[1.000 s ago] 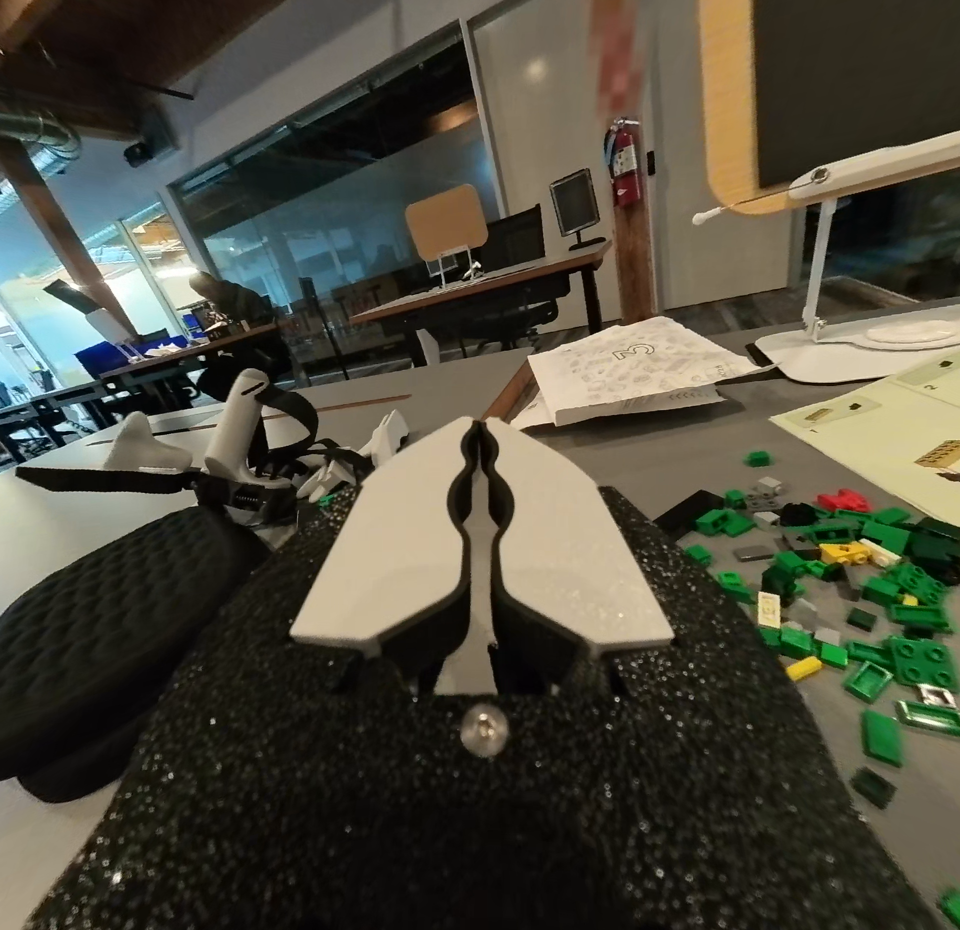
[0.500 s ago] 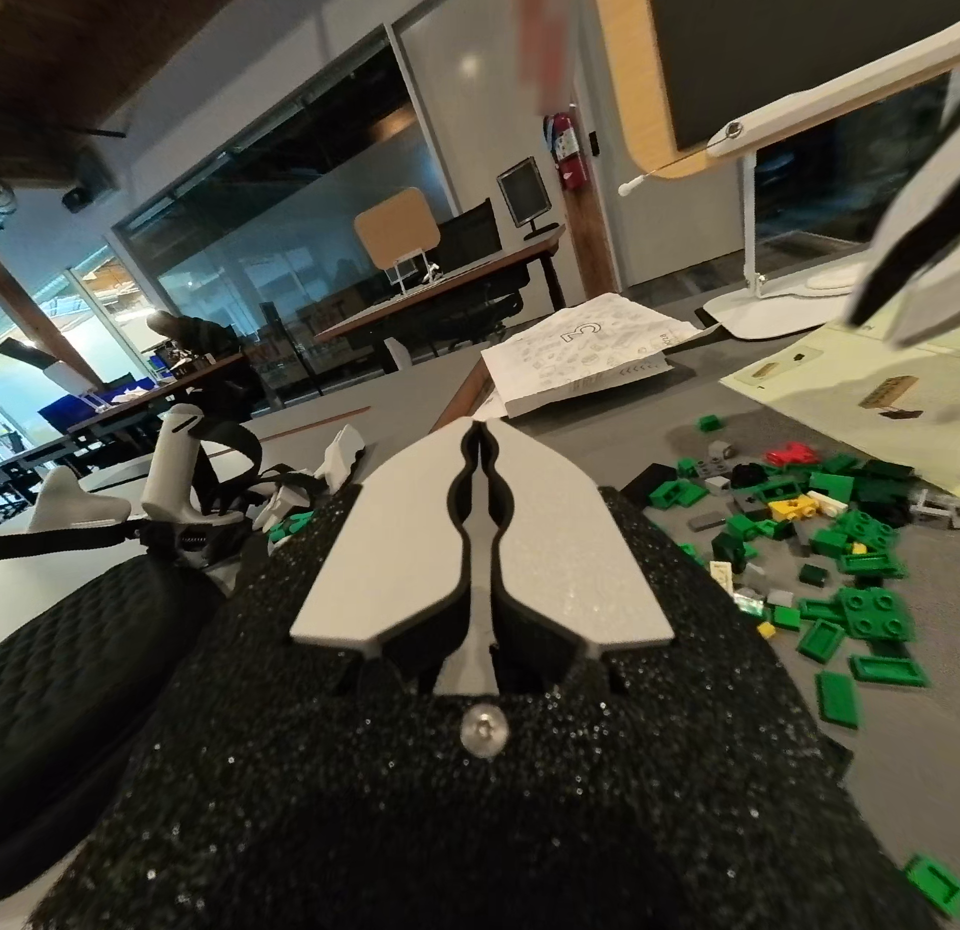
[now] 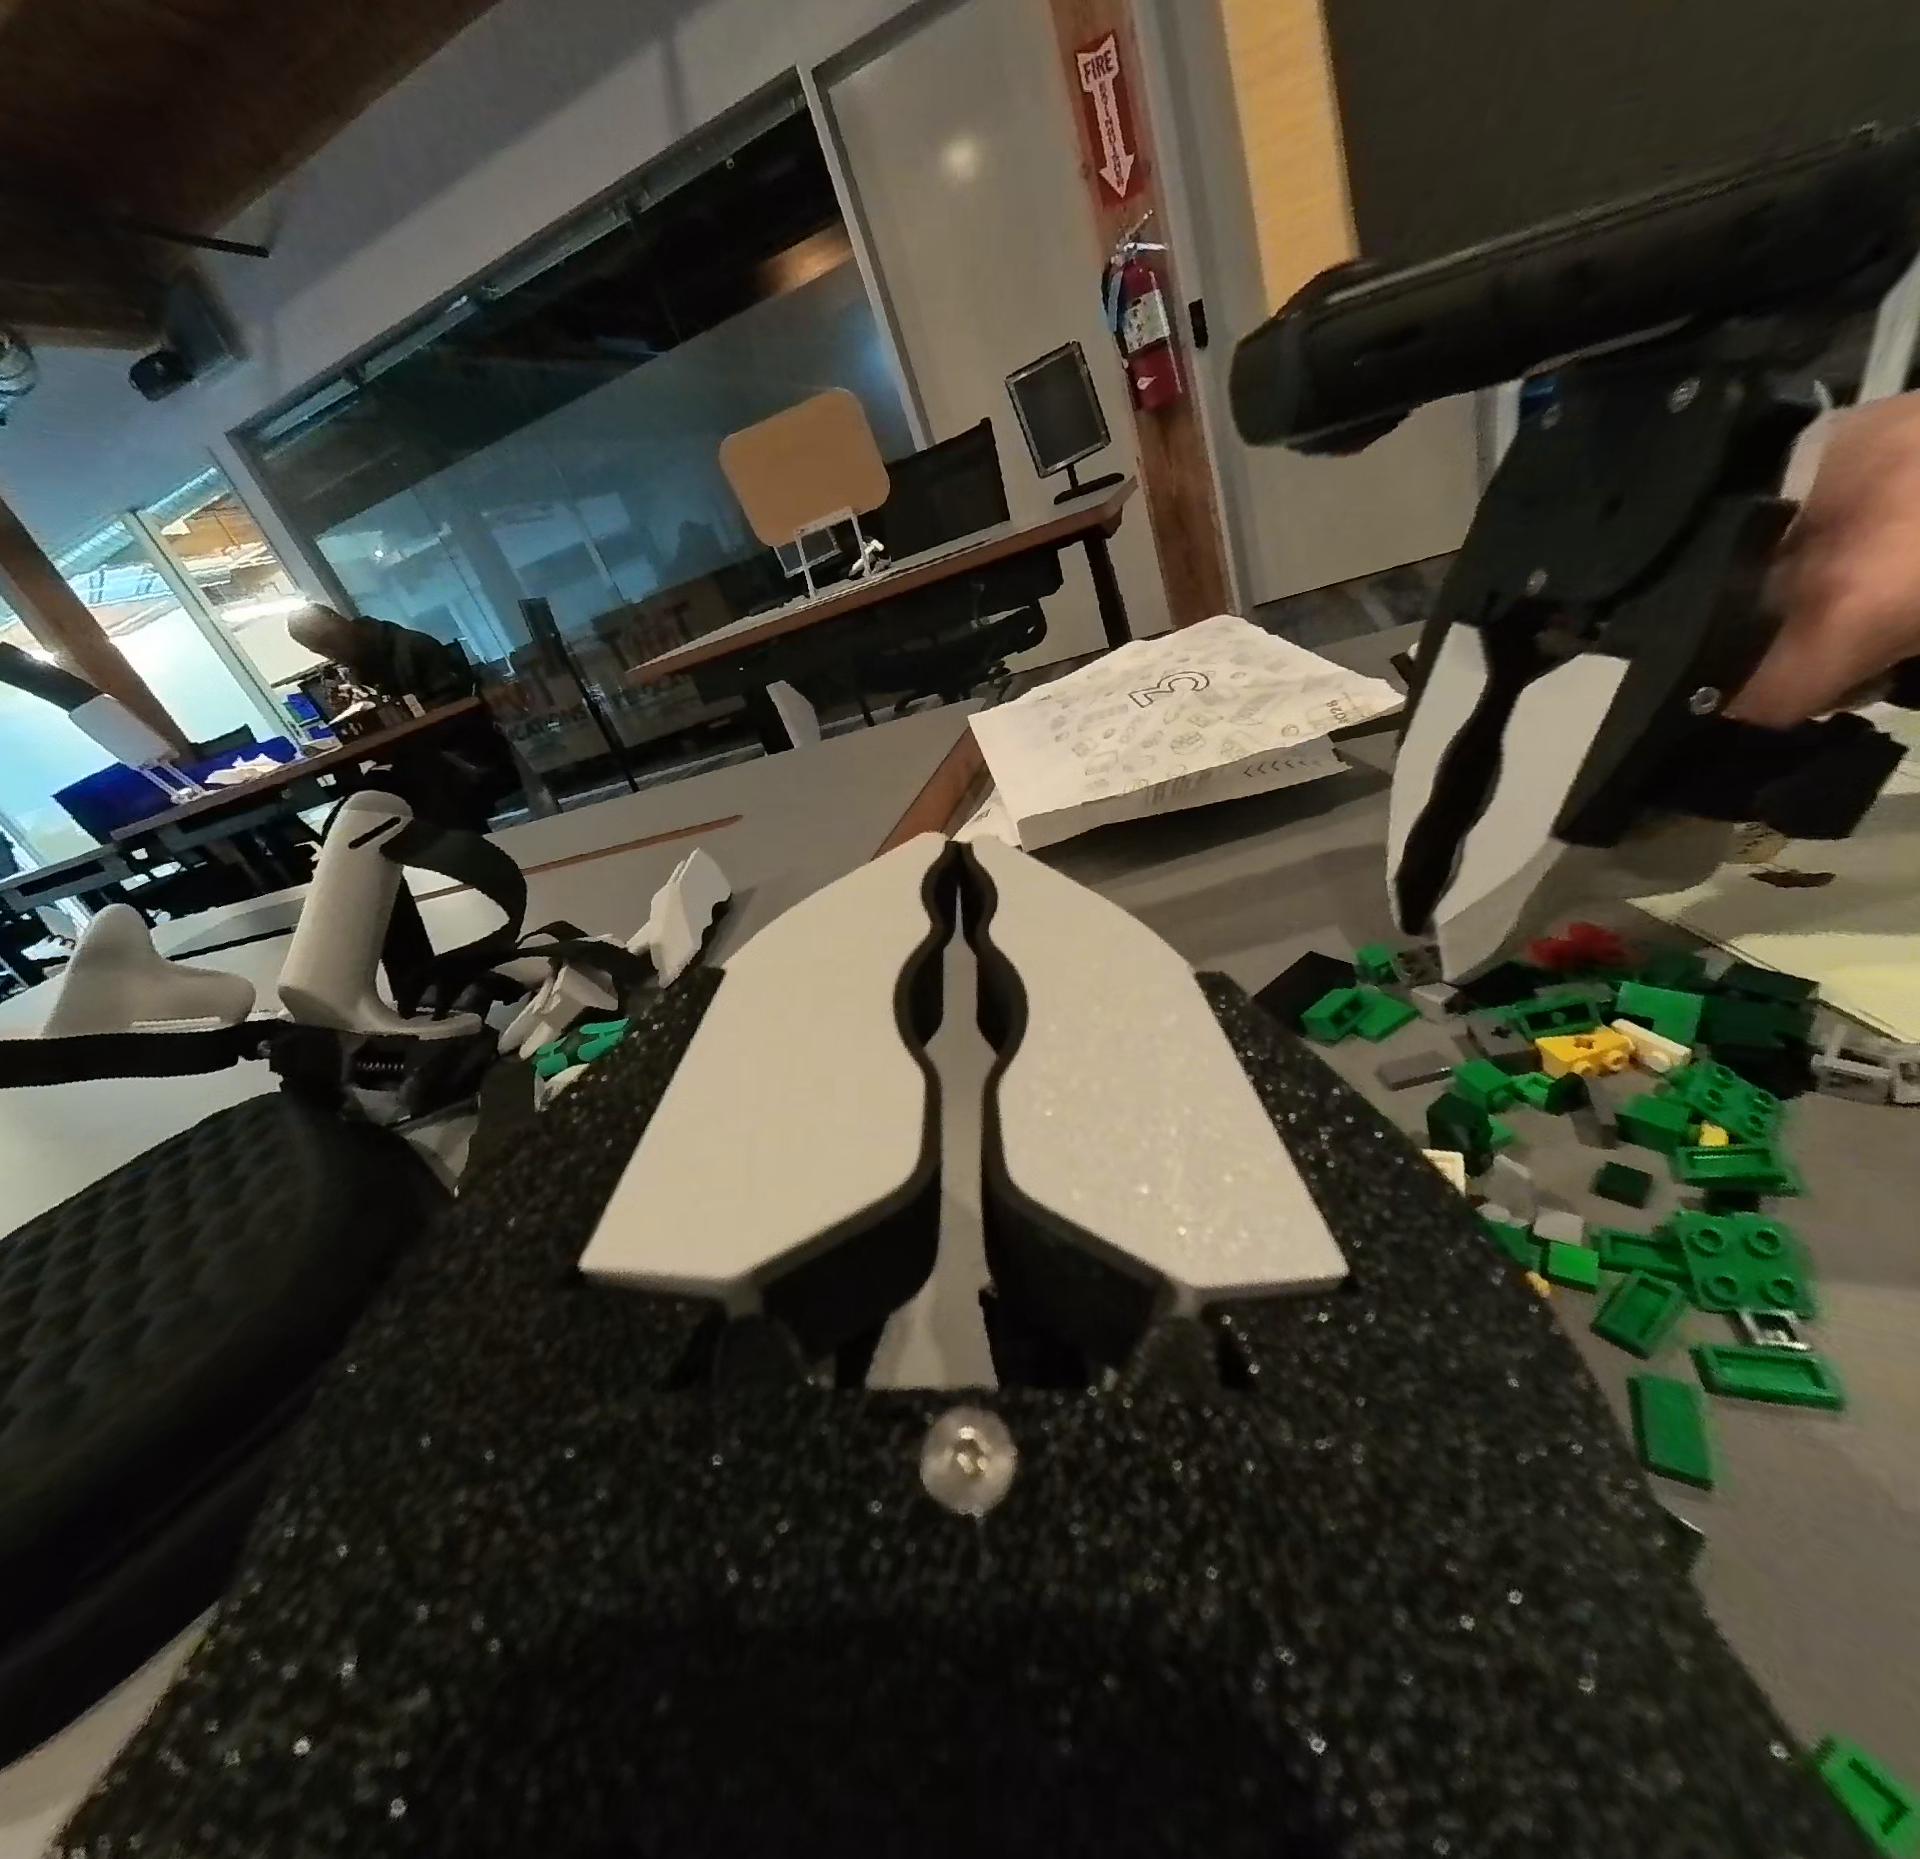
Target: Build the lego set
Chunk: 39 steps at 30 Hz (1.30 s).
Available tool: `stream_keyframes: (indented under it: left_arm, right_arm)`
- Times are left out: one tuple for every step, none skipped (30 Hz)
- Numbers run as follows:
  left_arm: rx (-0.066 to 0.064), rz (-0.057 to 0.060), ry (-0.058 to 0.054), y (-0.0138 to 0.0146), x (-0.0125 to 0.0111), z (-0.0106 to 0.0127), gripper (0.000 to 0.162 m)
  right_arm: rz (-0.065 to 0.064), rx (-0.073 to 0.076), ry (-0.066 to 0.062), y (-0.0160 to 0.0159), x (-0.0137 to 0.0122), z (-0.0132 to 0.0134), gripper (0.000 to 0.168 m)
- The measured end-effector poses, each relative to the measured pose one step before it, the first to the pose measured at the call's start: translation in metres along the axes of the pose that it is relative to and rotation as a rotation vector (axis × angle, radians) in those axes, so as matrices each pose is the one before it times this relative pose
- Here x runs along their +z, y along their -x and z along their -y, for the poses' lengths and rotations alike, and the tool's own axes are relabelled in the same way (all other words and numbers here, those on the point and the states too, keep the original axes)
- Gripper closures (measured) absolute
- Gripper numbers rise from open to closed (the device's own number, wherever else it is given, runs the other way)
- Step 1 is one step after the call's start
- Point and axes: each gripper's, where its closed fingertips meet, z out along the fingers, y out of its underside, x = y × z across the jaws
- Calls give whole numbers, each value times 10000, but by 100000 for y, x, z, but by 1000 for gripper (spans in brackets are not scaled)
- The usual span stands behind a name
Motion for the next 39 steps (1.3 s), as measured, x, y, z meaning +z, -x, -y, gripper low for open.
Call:
stream_keyframes:
  left_arm:
    - [-28, -8, 5, -2, 3, -17, 162]
    - [-33, -13, 5, -10, 12, -18, 162]
    - [-24, -8, 7, 2, 1, -20, 162]
    - [-10, 0, 6, 9, -8, -24, 162]
    - [-2, 3, 2, 2, -1, -2, 162]
    - [-1, -1, -1, -6, -10, -7, 162]
    - [2, 2, -5, 6, -5, 18, 162]
    - [7, 2, -14, -12, -7, 27, 162]
    - [5, -5, -7, -13, -4, 13, 162]
    - [0, -14, 9, -35, 16, -9, 162]
    - [5, -7, 10, -17, 13, -23, 162]
    - [9, 10, 3, 20, -2, -4, 162]
    - [-4, 9, 1, 19, -2, -4, 162]
    - [-19, 0, -2, 15, -2, -6, 162]
    - [-19, -4, 4, -10, 14, -20, 162]
    - [-5, -8, 13, -16, 10, -29, 162]
    - [9, -17, 10, -48, 24, -28, 162]
    - [16, -38, 14, -89, 24, -26, 162]
    - [24, -47, 16, -109, 36, -16, 162]
    - [38, -28, 12, -88, 30, -15, 162]
    - [43, -5, 10, -48, 1, -10, 162]
    - [31, 2, 8, -16, 9, -9, 162]
    - [5, 3, 11, 6, 1, -25, 162]
    - [-21, 1, 11, 12, -3, -34, 162]
    - [-37, -4, 5, 27, 7, -28, 162]
    - [-41, -5, 3, 15, 1, -11, 162]
    - [-31, -7, -2, 8, 6, -10, 162]
    - [-15, -9, 1, -10, 17, -7, 162]
    - [0, -13, 8, -34, 17, -8, 162]
    - [9, -18, 5, -45, 10, 0, 162]
    - [14, -18, -1, -50, 16, 12, 162]
    - [15, -12, 3, -35, 11, -6, 162]
    - [9, -8, 11, -20, 15, -11, 162]
    - [0, -6, 11, -15, 13, -14, 162]
    - [-11, 0, 2, 11, -5, -9, 162]
    - [-18, 7, -5, 23, -11, -1, 162]
    - [-19, 10, 1, 37, -6, -13, 162]
    - [-18, 5, 2, 24, 4, -13, 162]
    - [-17, -1, 1, 2, -5, -17, 162]
  right_arm:
    - [128, 77, -15, 57, 23, 97, 146]
    - [133, 58, -51, 45, -16, 87, 154]
    - [102, 110, -101, -24, -47, 102, 155]
    - [148, 164, -48, -29, -81, 0, 155]
    - [215, 211, -106, 25, -136, 13, 155]
    - [283, 259, -167, 73, -220, 41, 168]
    - [357, 273, -307, 170, -287, 225, 168]
    - [468, 310, -286, 312, -332, 224, 168]
    - [362, 291, -236, 186, -350, 183, 168]
    - [246, 173, -273, 97, -366, 217, 168]
    - [216, 142, -242, 101, -339, 193, 168]
    - [152, 101, -120, 46, -304, 79, 168]
    - [53, -43, -65, 11, -222, 53, 168]
    - [-5, -261, -111, 118, -162, 137, 168]
    - [-66, -433, -157, 182, -88, 266, 166]
    - [-97, -529, -87, 277, 37, 260, 161]
    - [-28, -581, 99, 423, 203, 103, 157]
    - [31, -609, 180, 542, 346, 82, 153]
    - [-35, -614, 293, 428, 449, -40, 151]
    - [-215, -505, 511, 87, 482, -287, 151]
    - [-326, -266, 658, -198, 491, -462, 151]
    - [-40, 47, 632, 32, 515, -449, 151]
    - [215, 366, 409, 239, 524, -165, 147]
    - [275, 478, 177, 263, 445, 102, 145]
    - [128, 357, 53, 98, 317, 171, 145]
    - [-33, 101, 16, -43, 191, 144, 145]
    - [-144, -140, 71, -101, 127, 21, 144]
    - [-217, -238, 175, -161, 85, -152, 144]
    - [-189, -209, 201, -125, 88, -202, 142]
    - [-48, -110, 170, 41, 112, -175, 142]
    - [63, 26, 73, 143, 84, -38, 143]
    - [102, 121, -60, 120, 1, 164, 142]
    - [92, 110, -2, 93, 18, 76, 141]
    - [82, 79, 47, 58, 64, 1, 140]
    - [63, 54, 73, 38, 99, -41, 141]
    - [95, 80, 15, 67, 70, 39, 141]
    - [84, 99, 3, 21, 38, 57, 143]
    - [76, 59, -26, 30, 14, 73, 146]
    - [14, 10, -49, -39, -5, 76, 149]
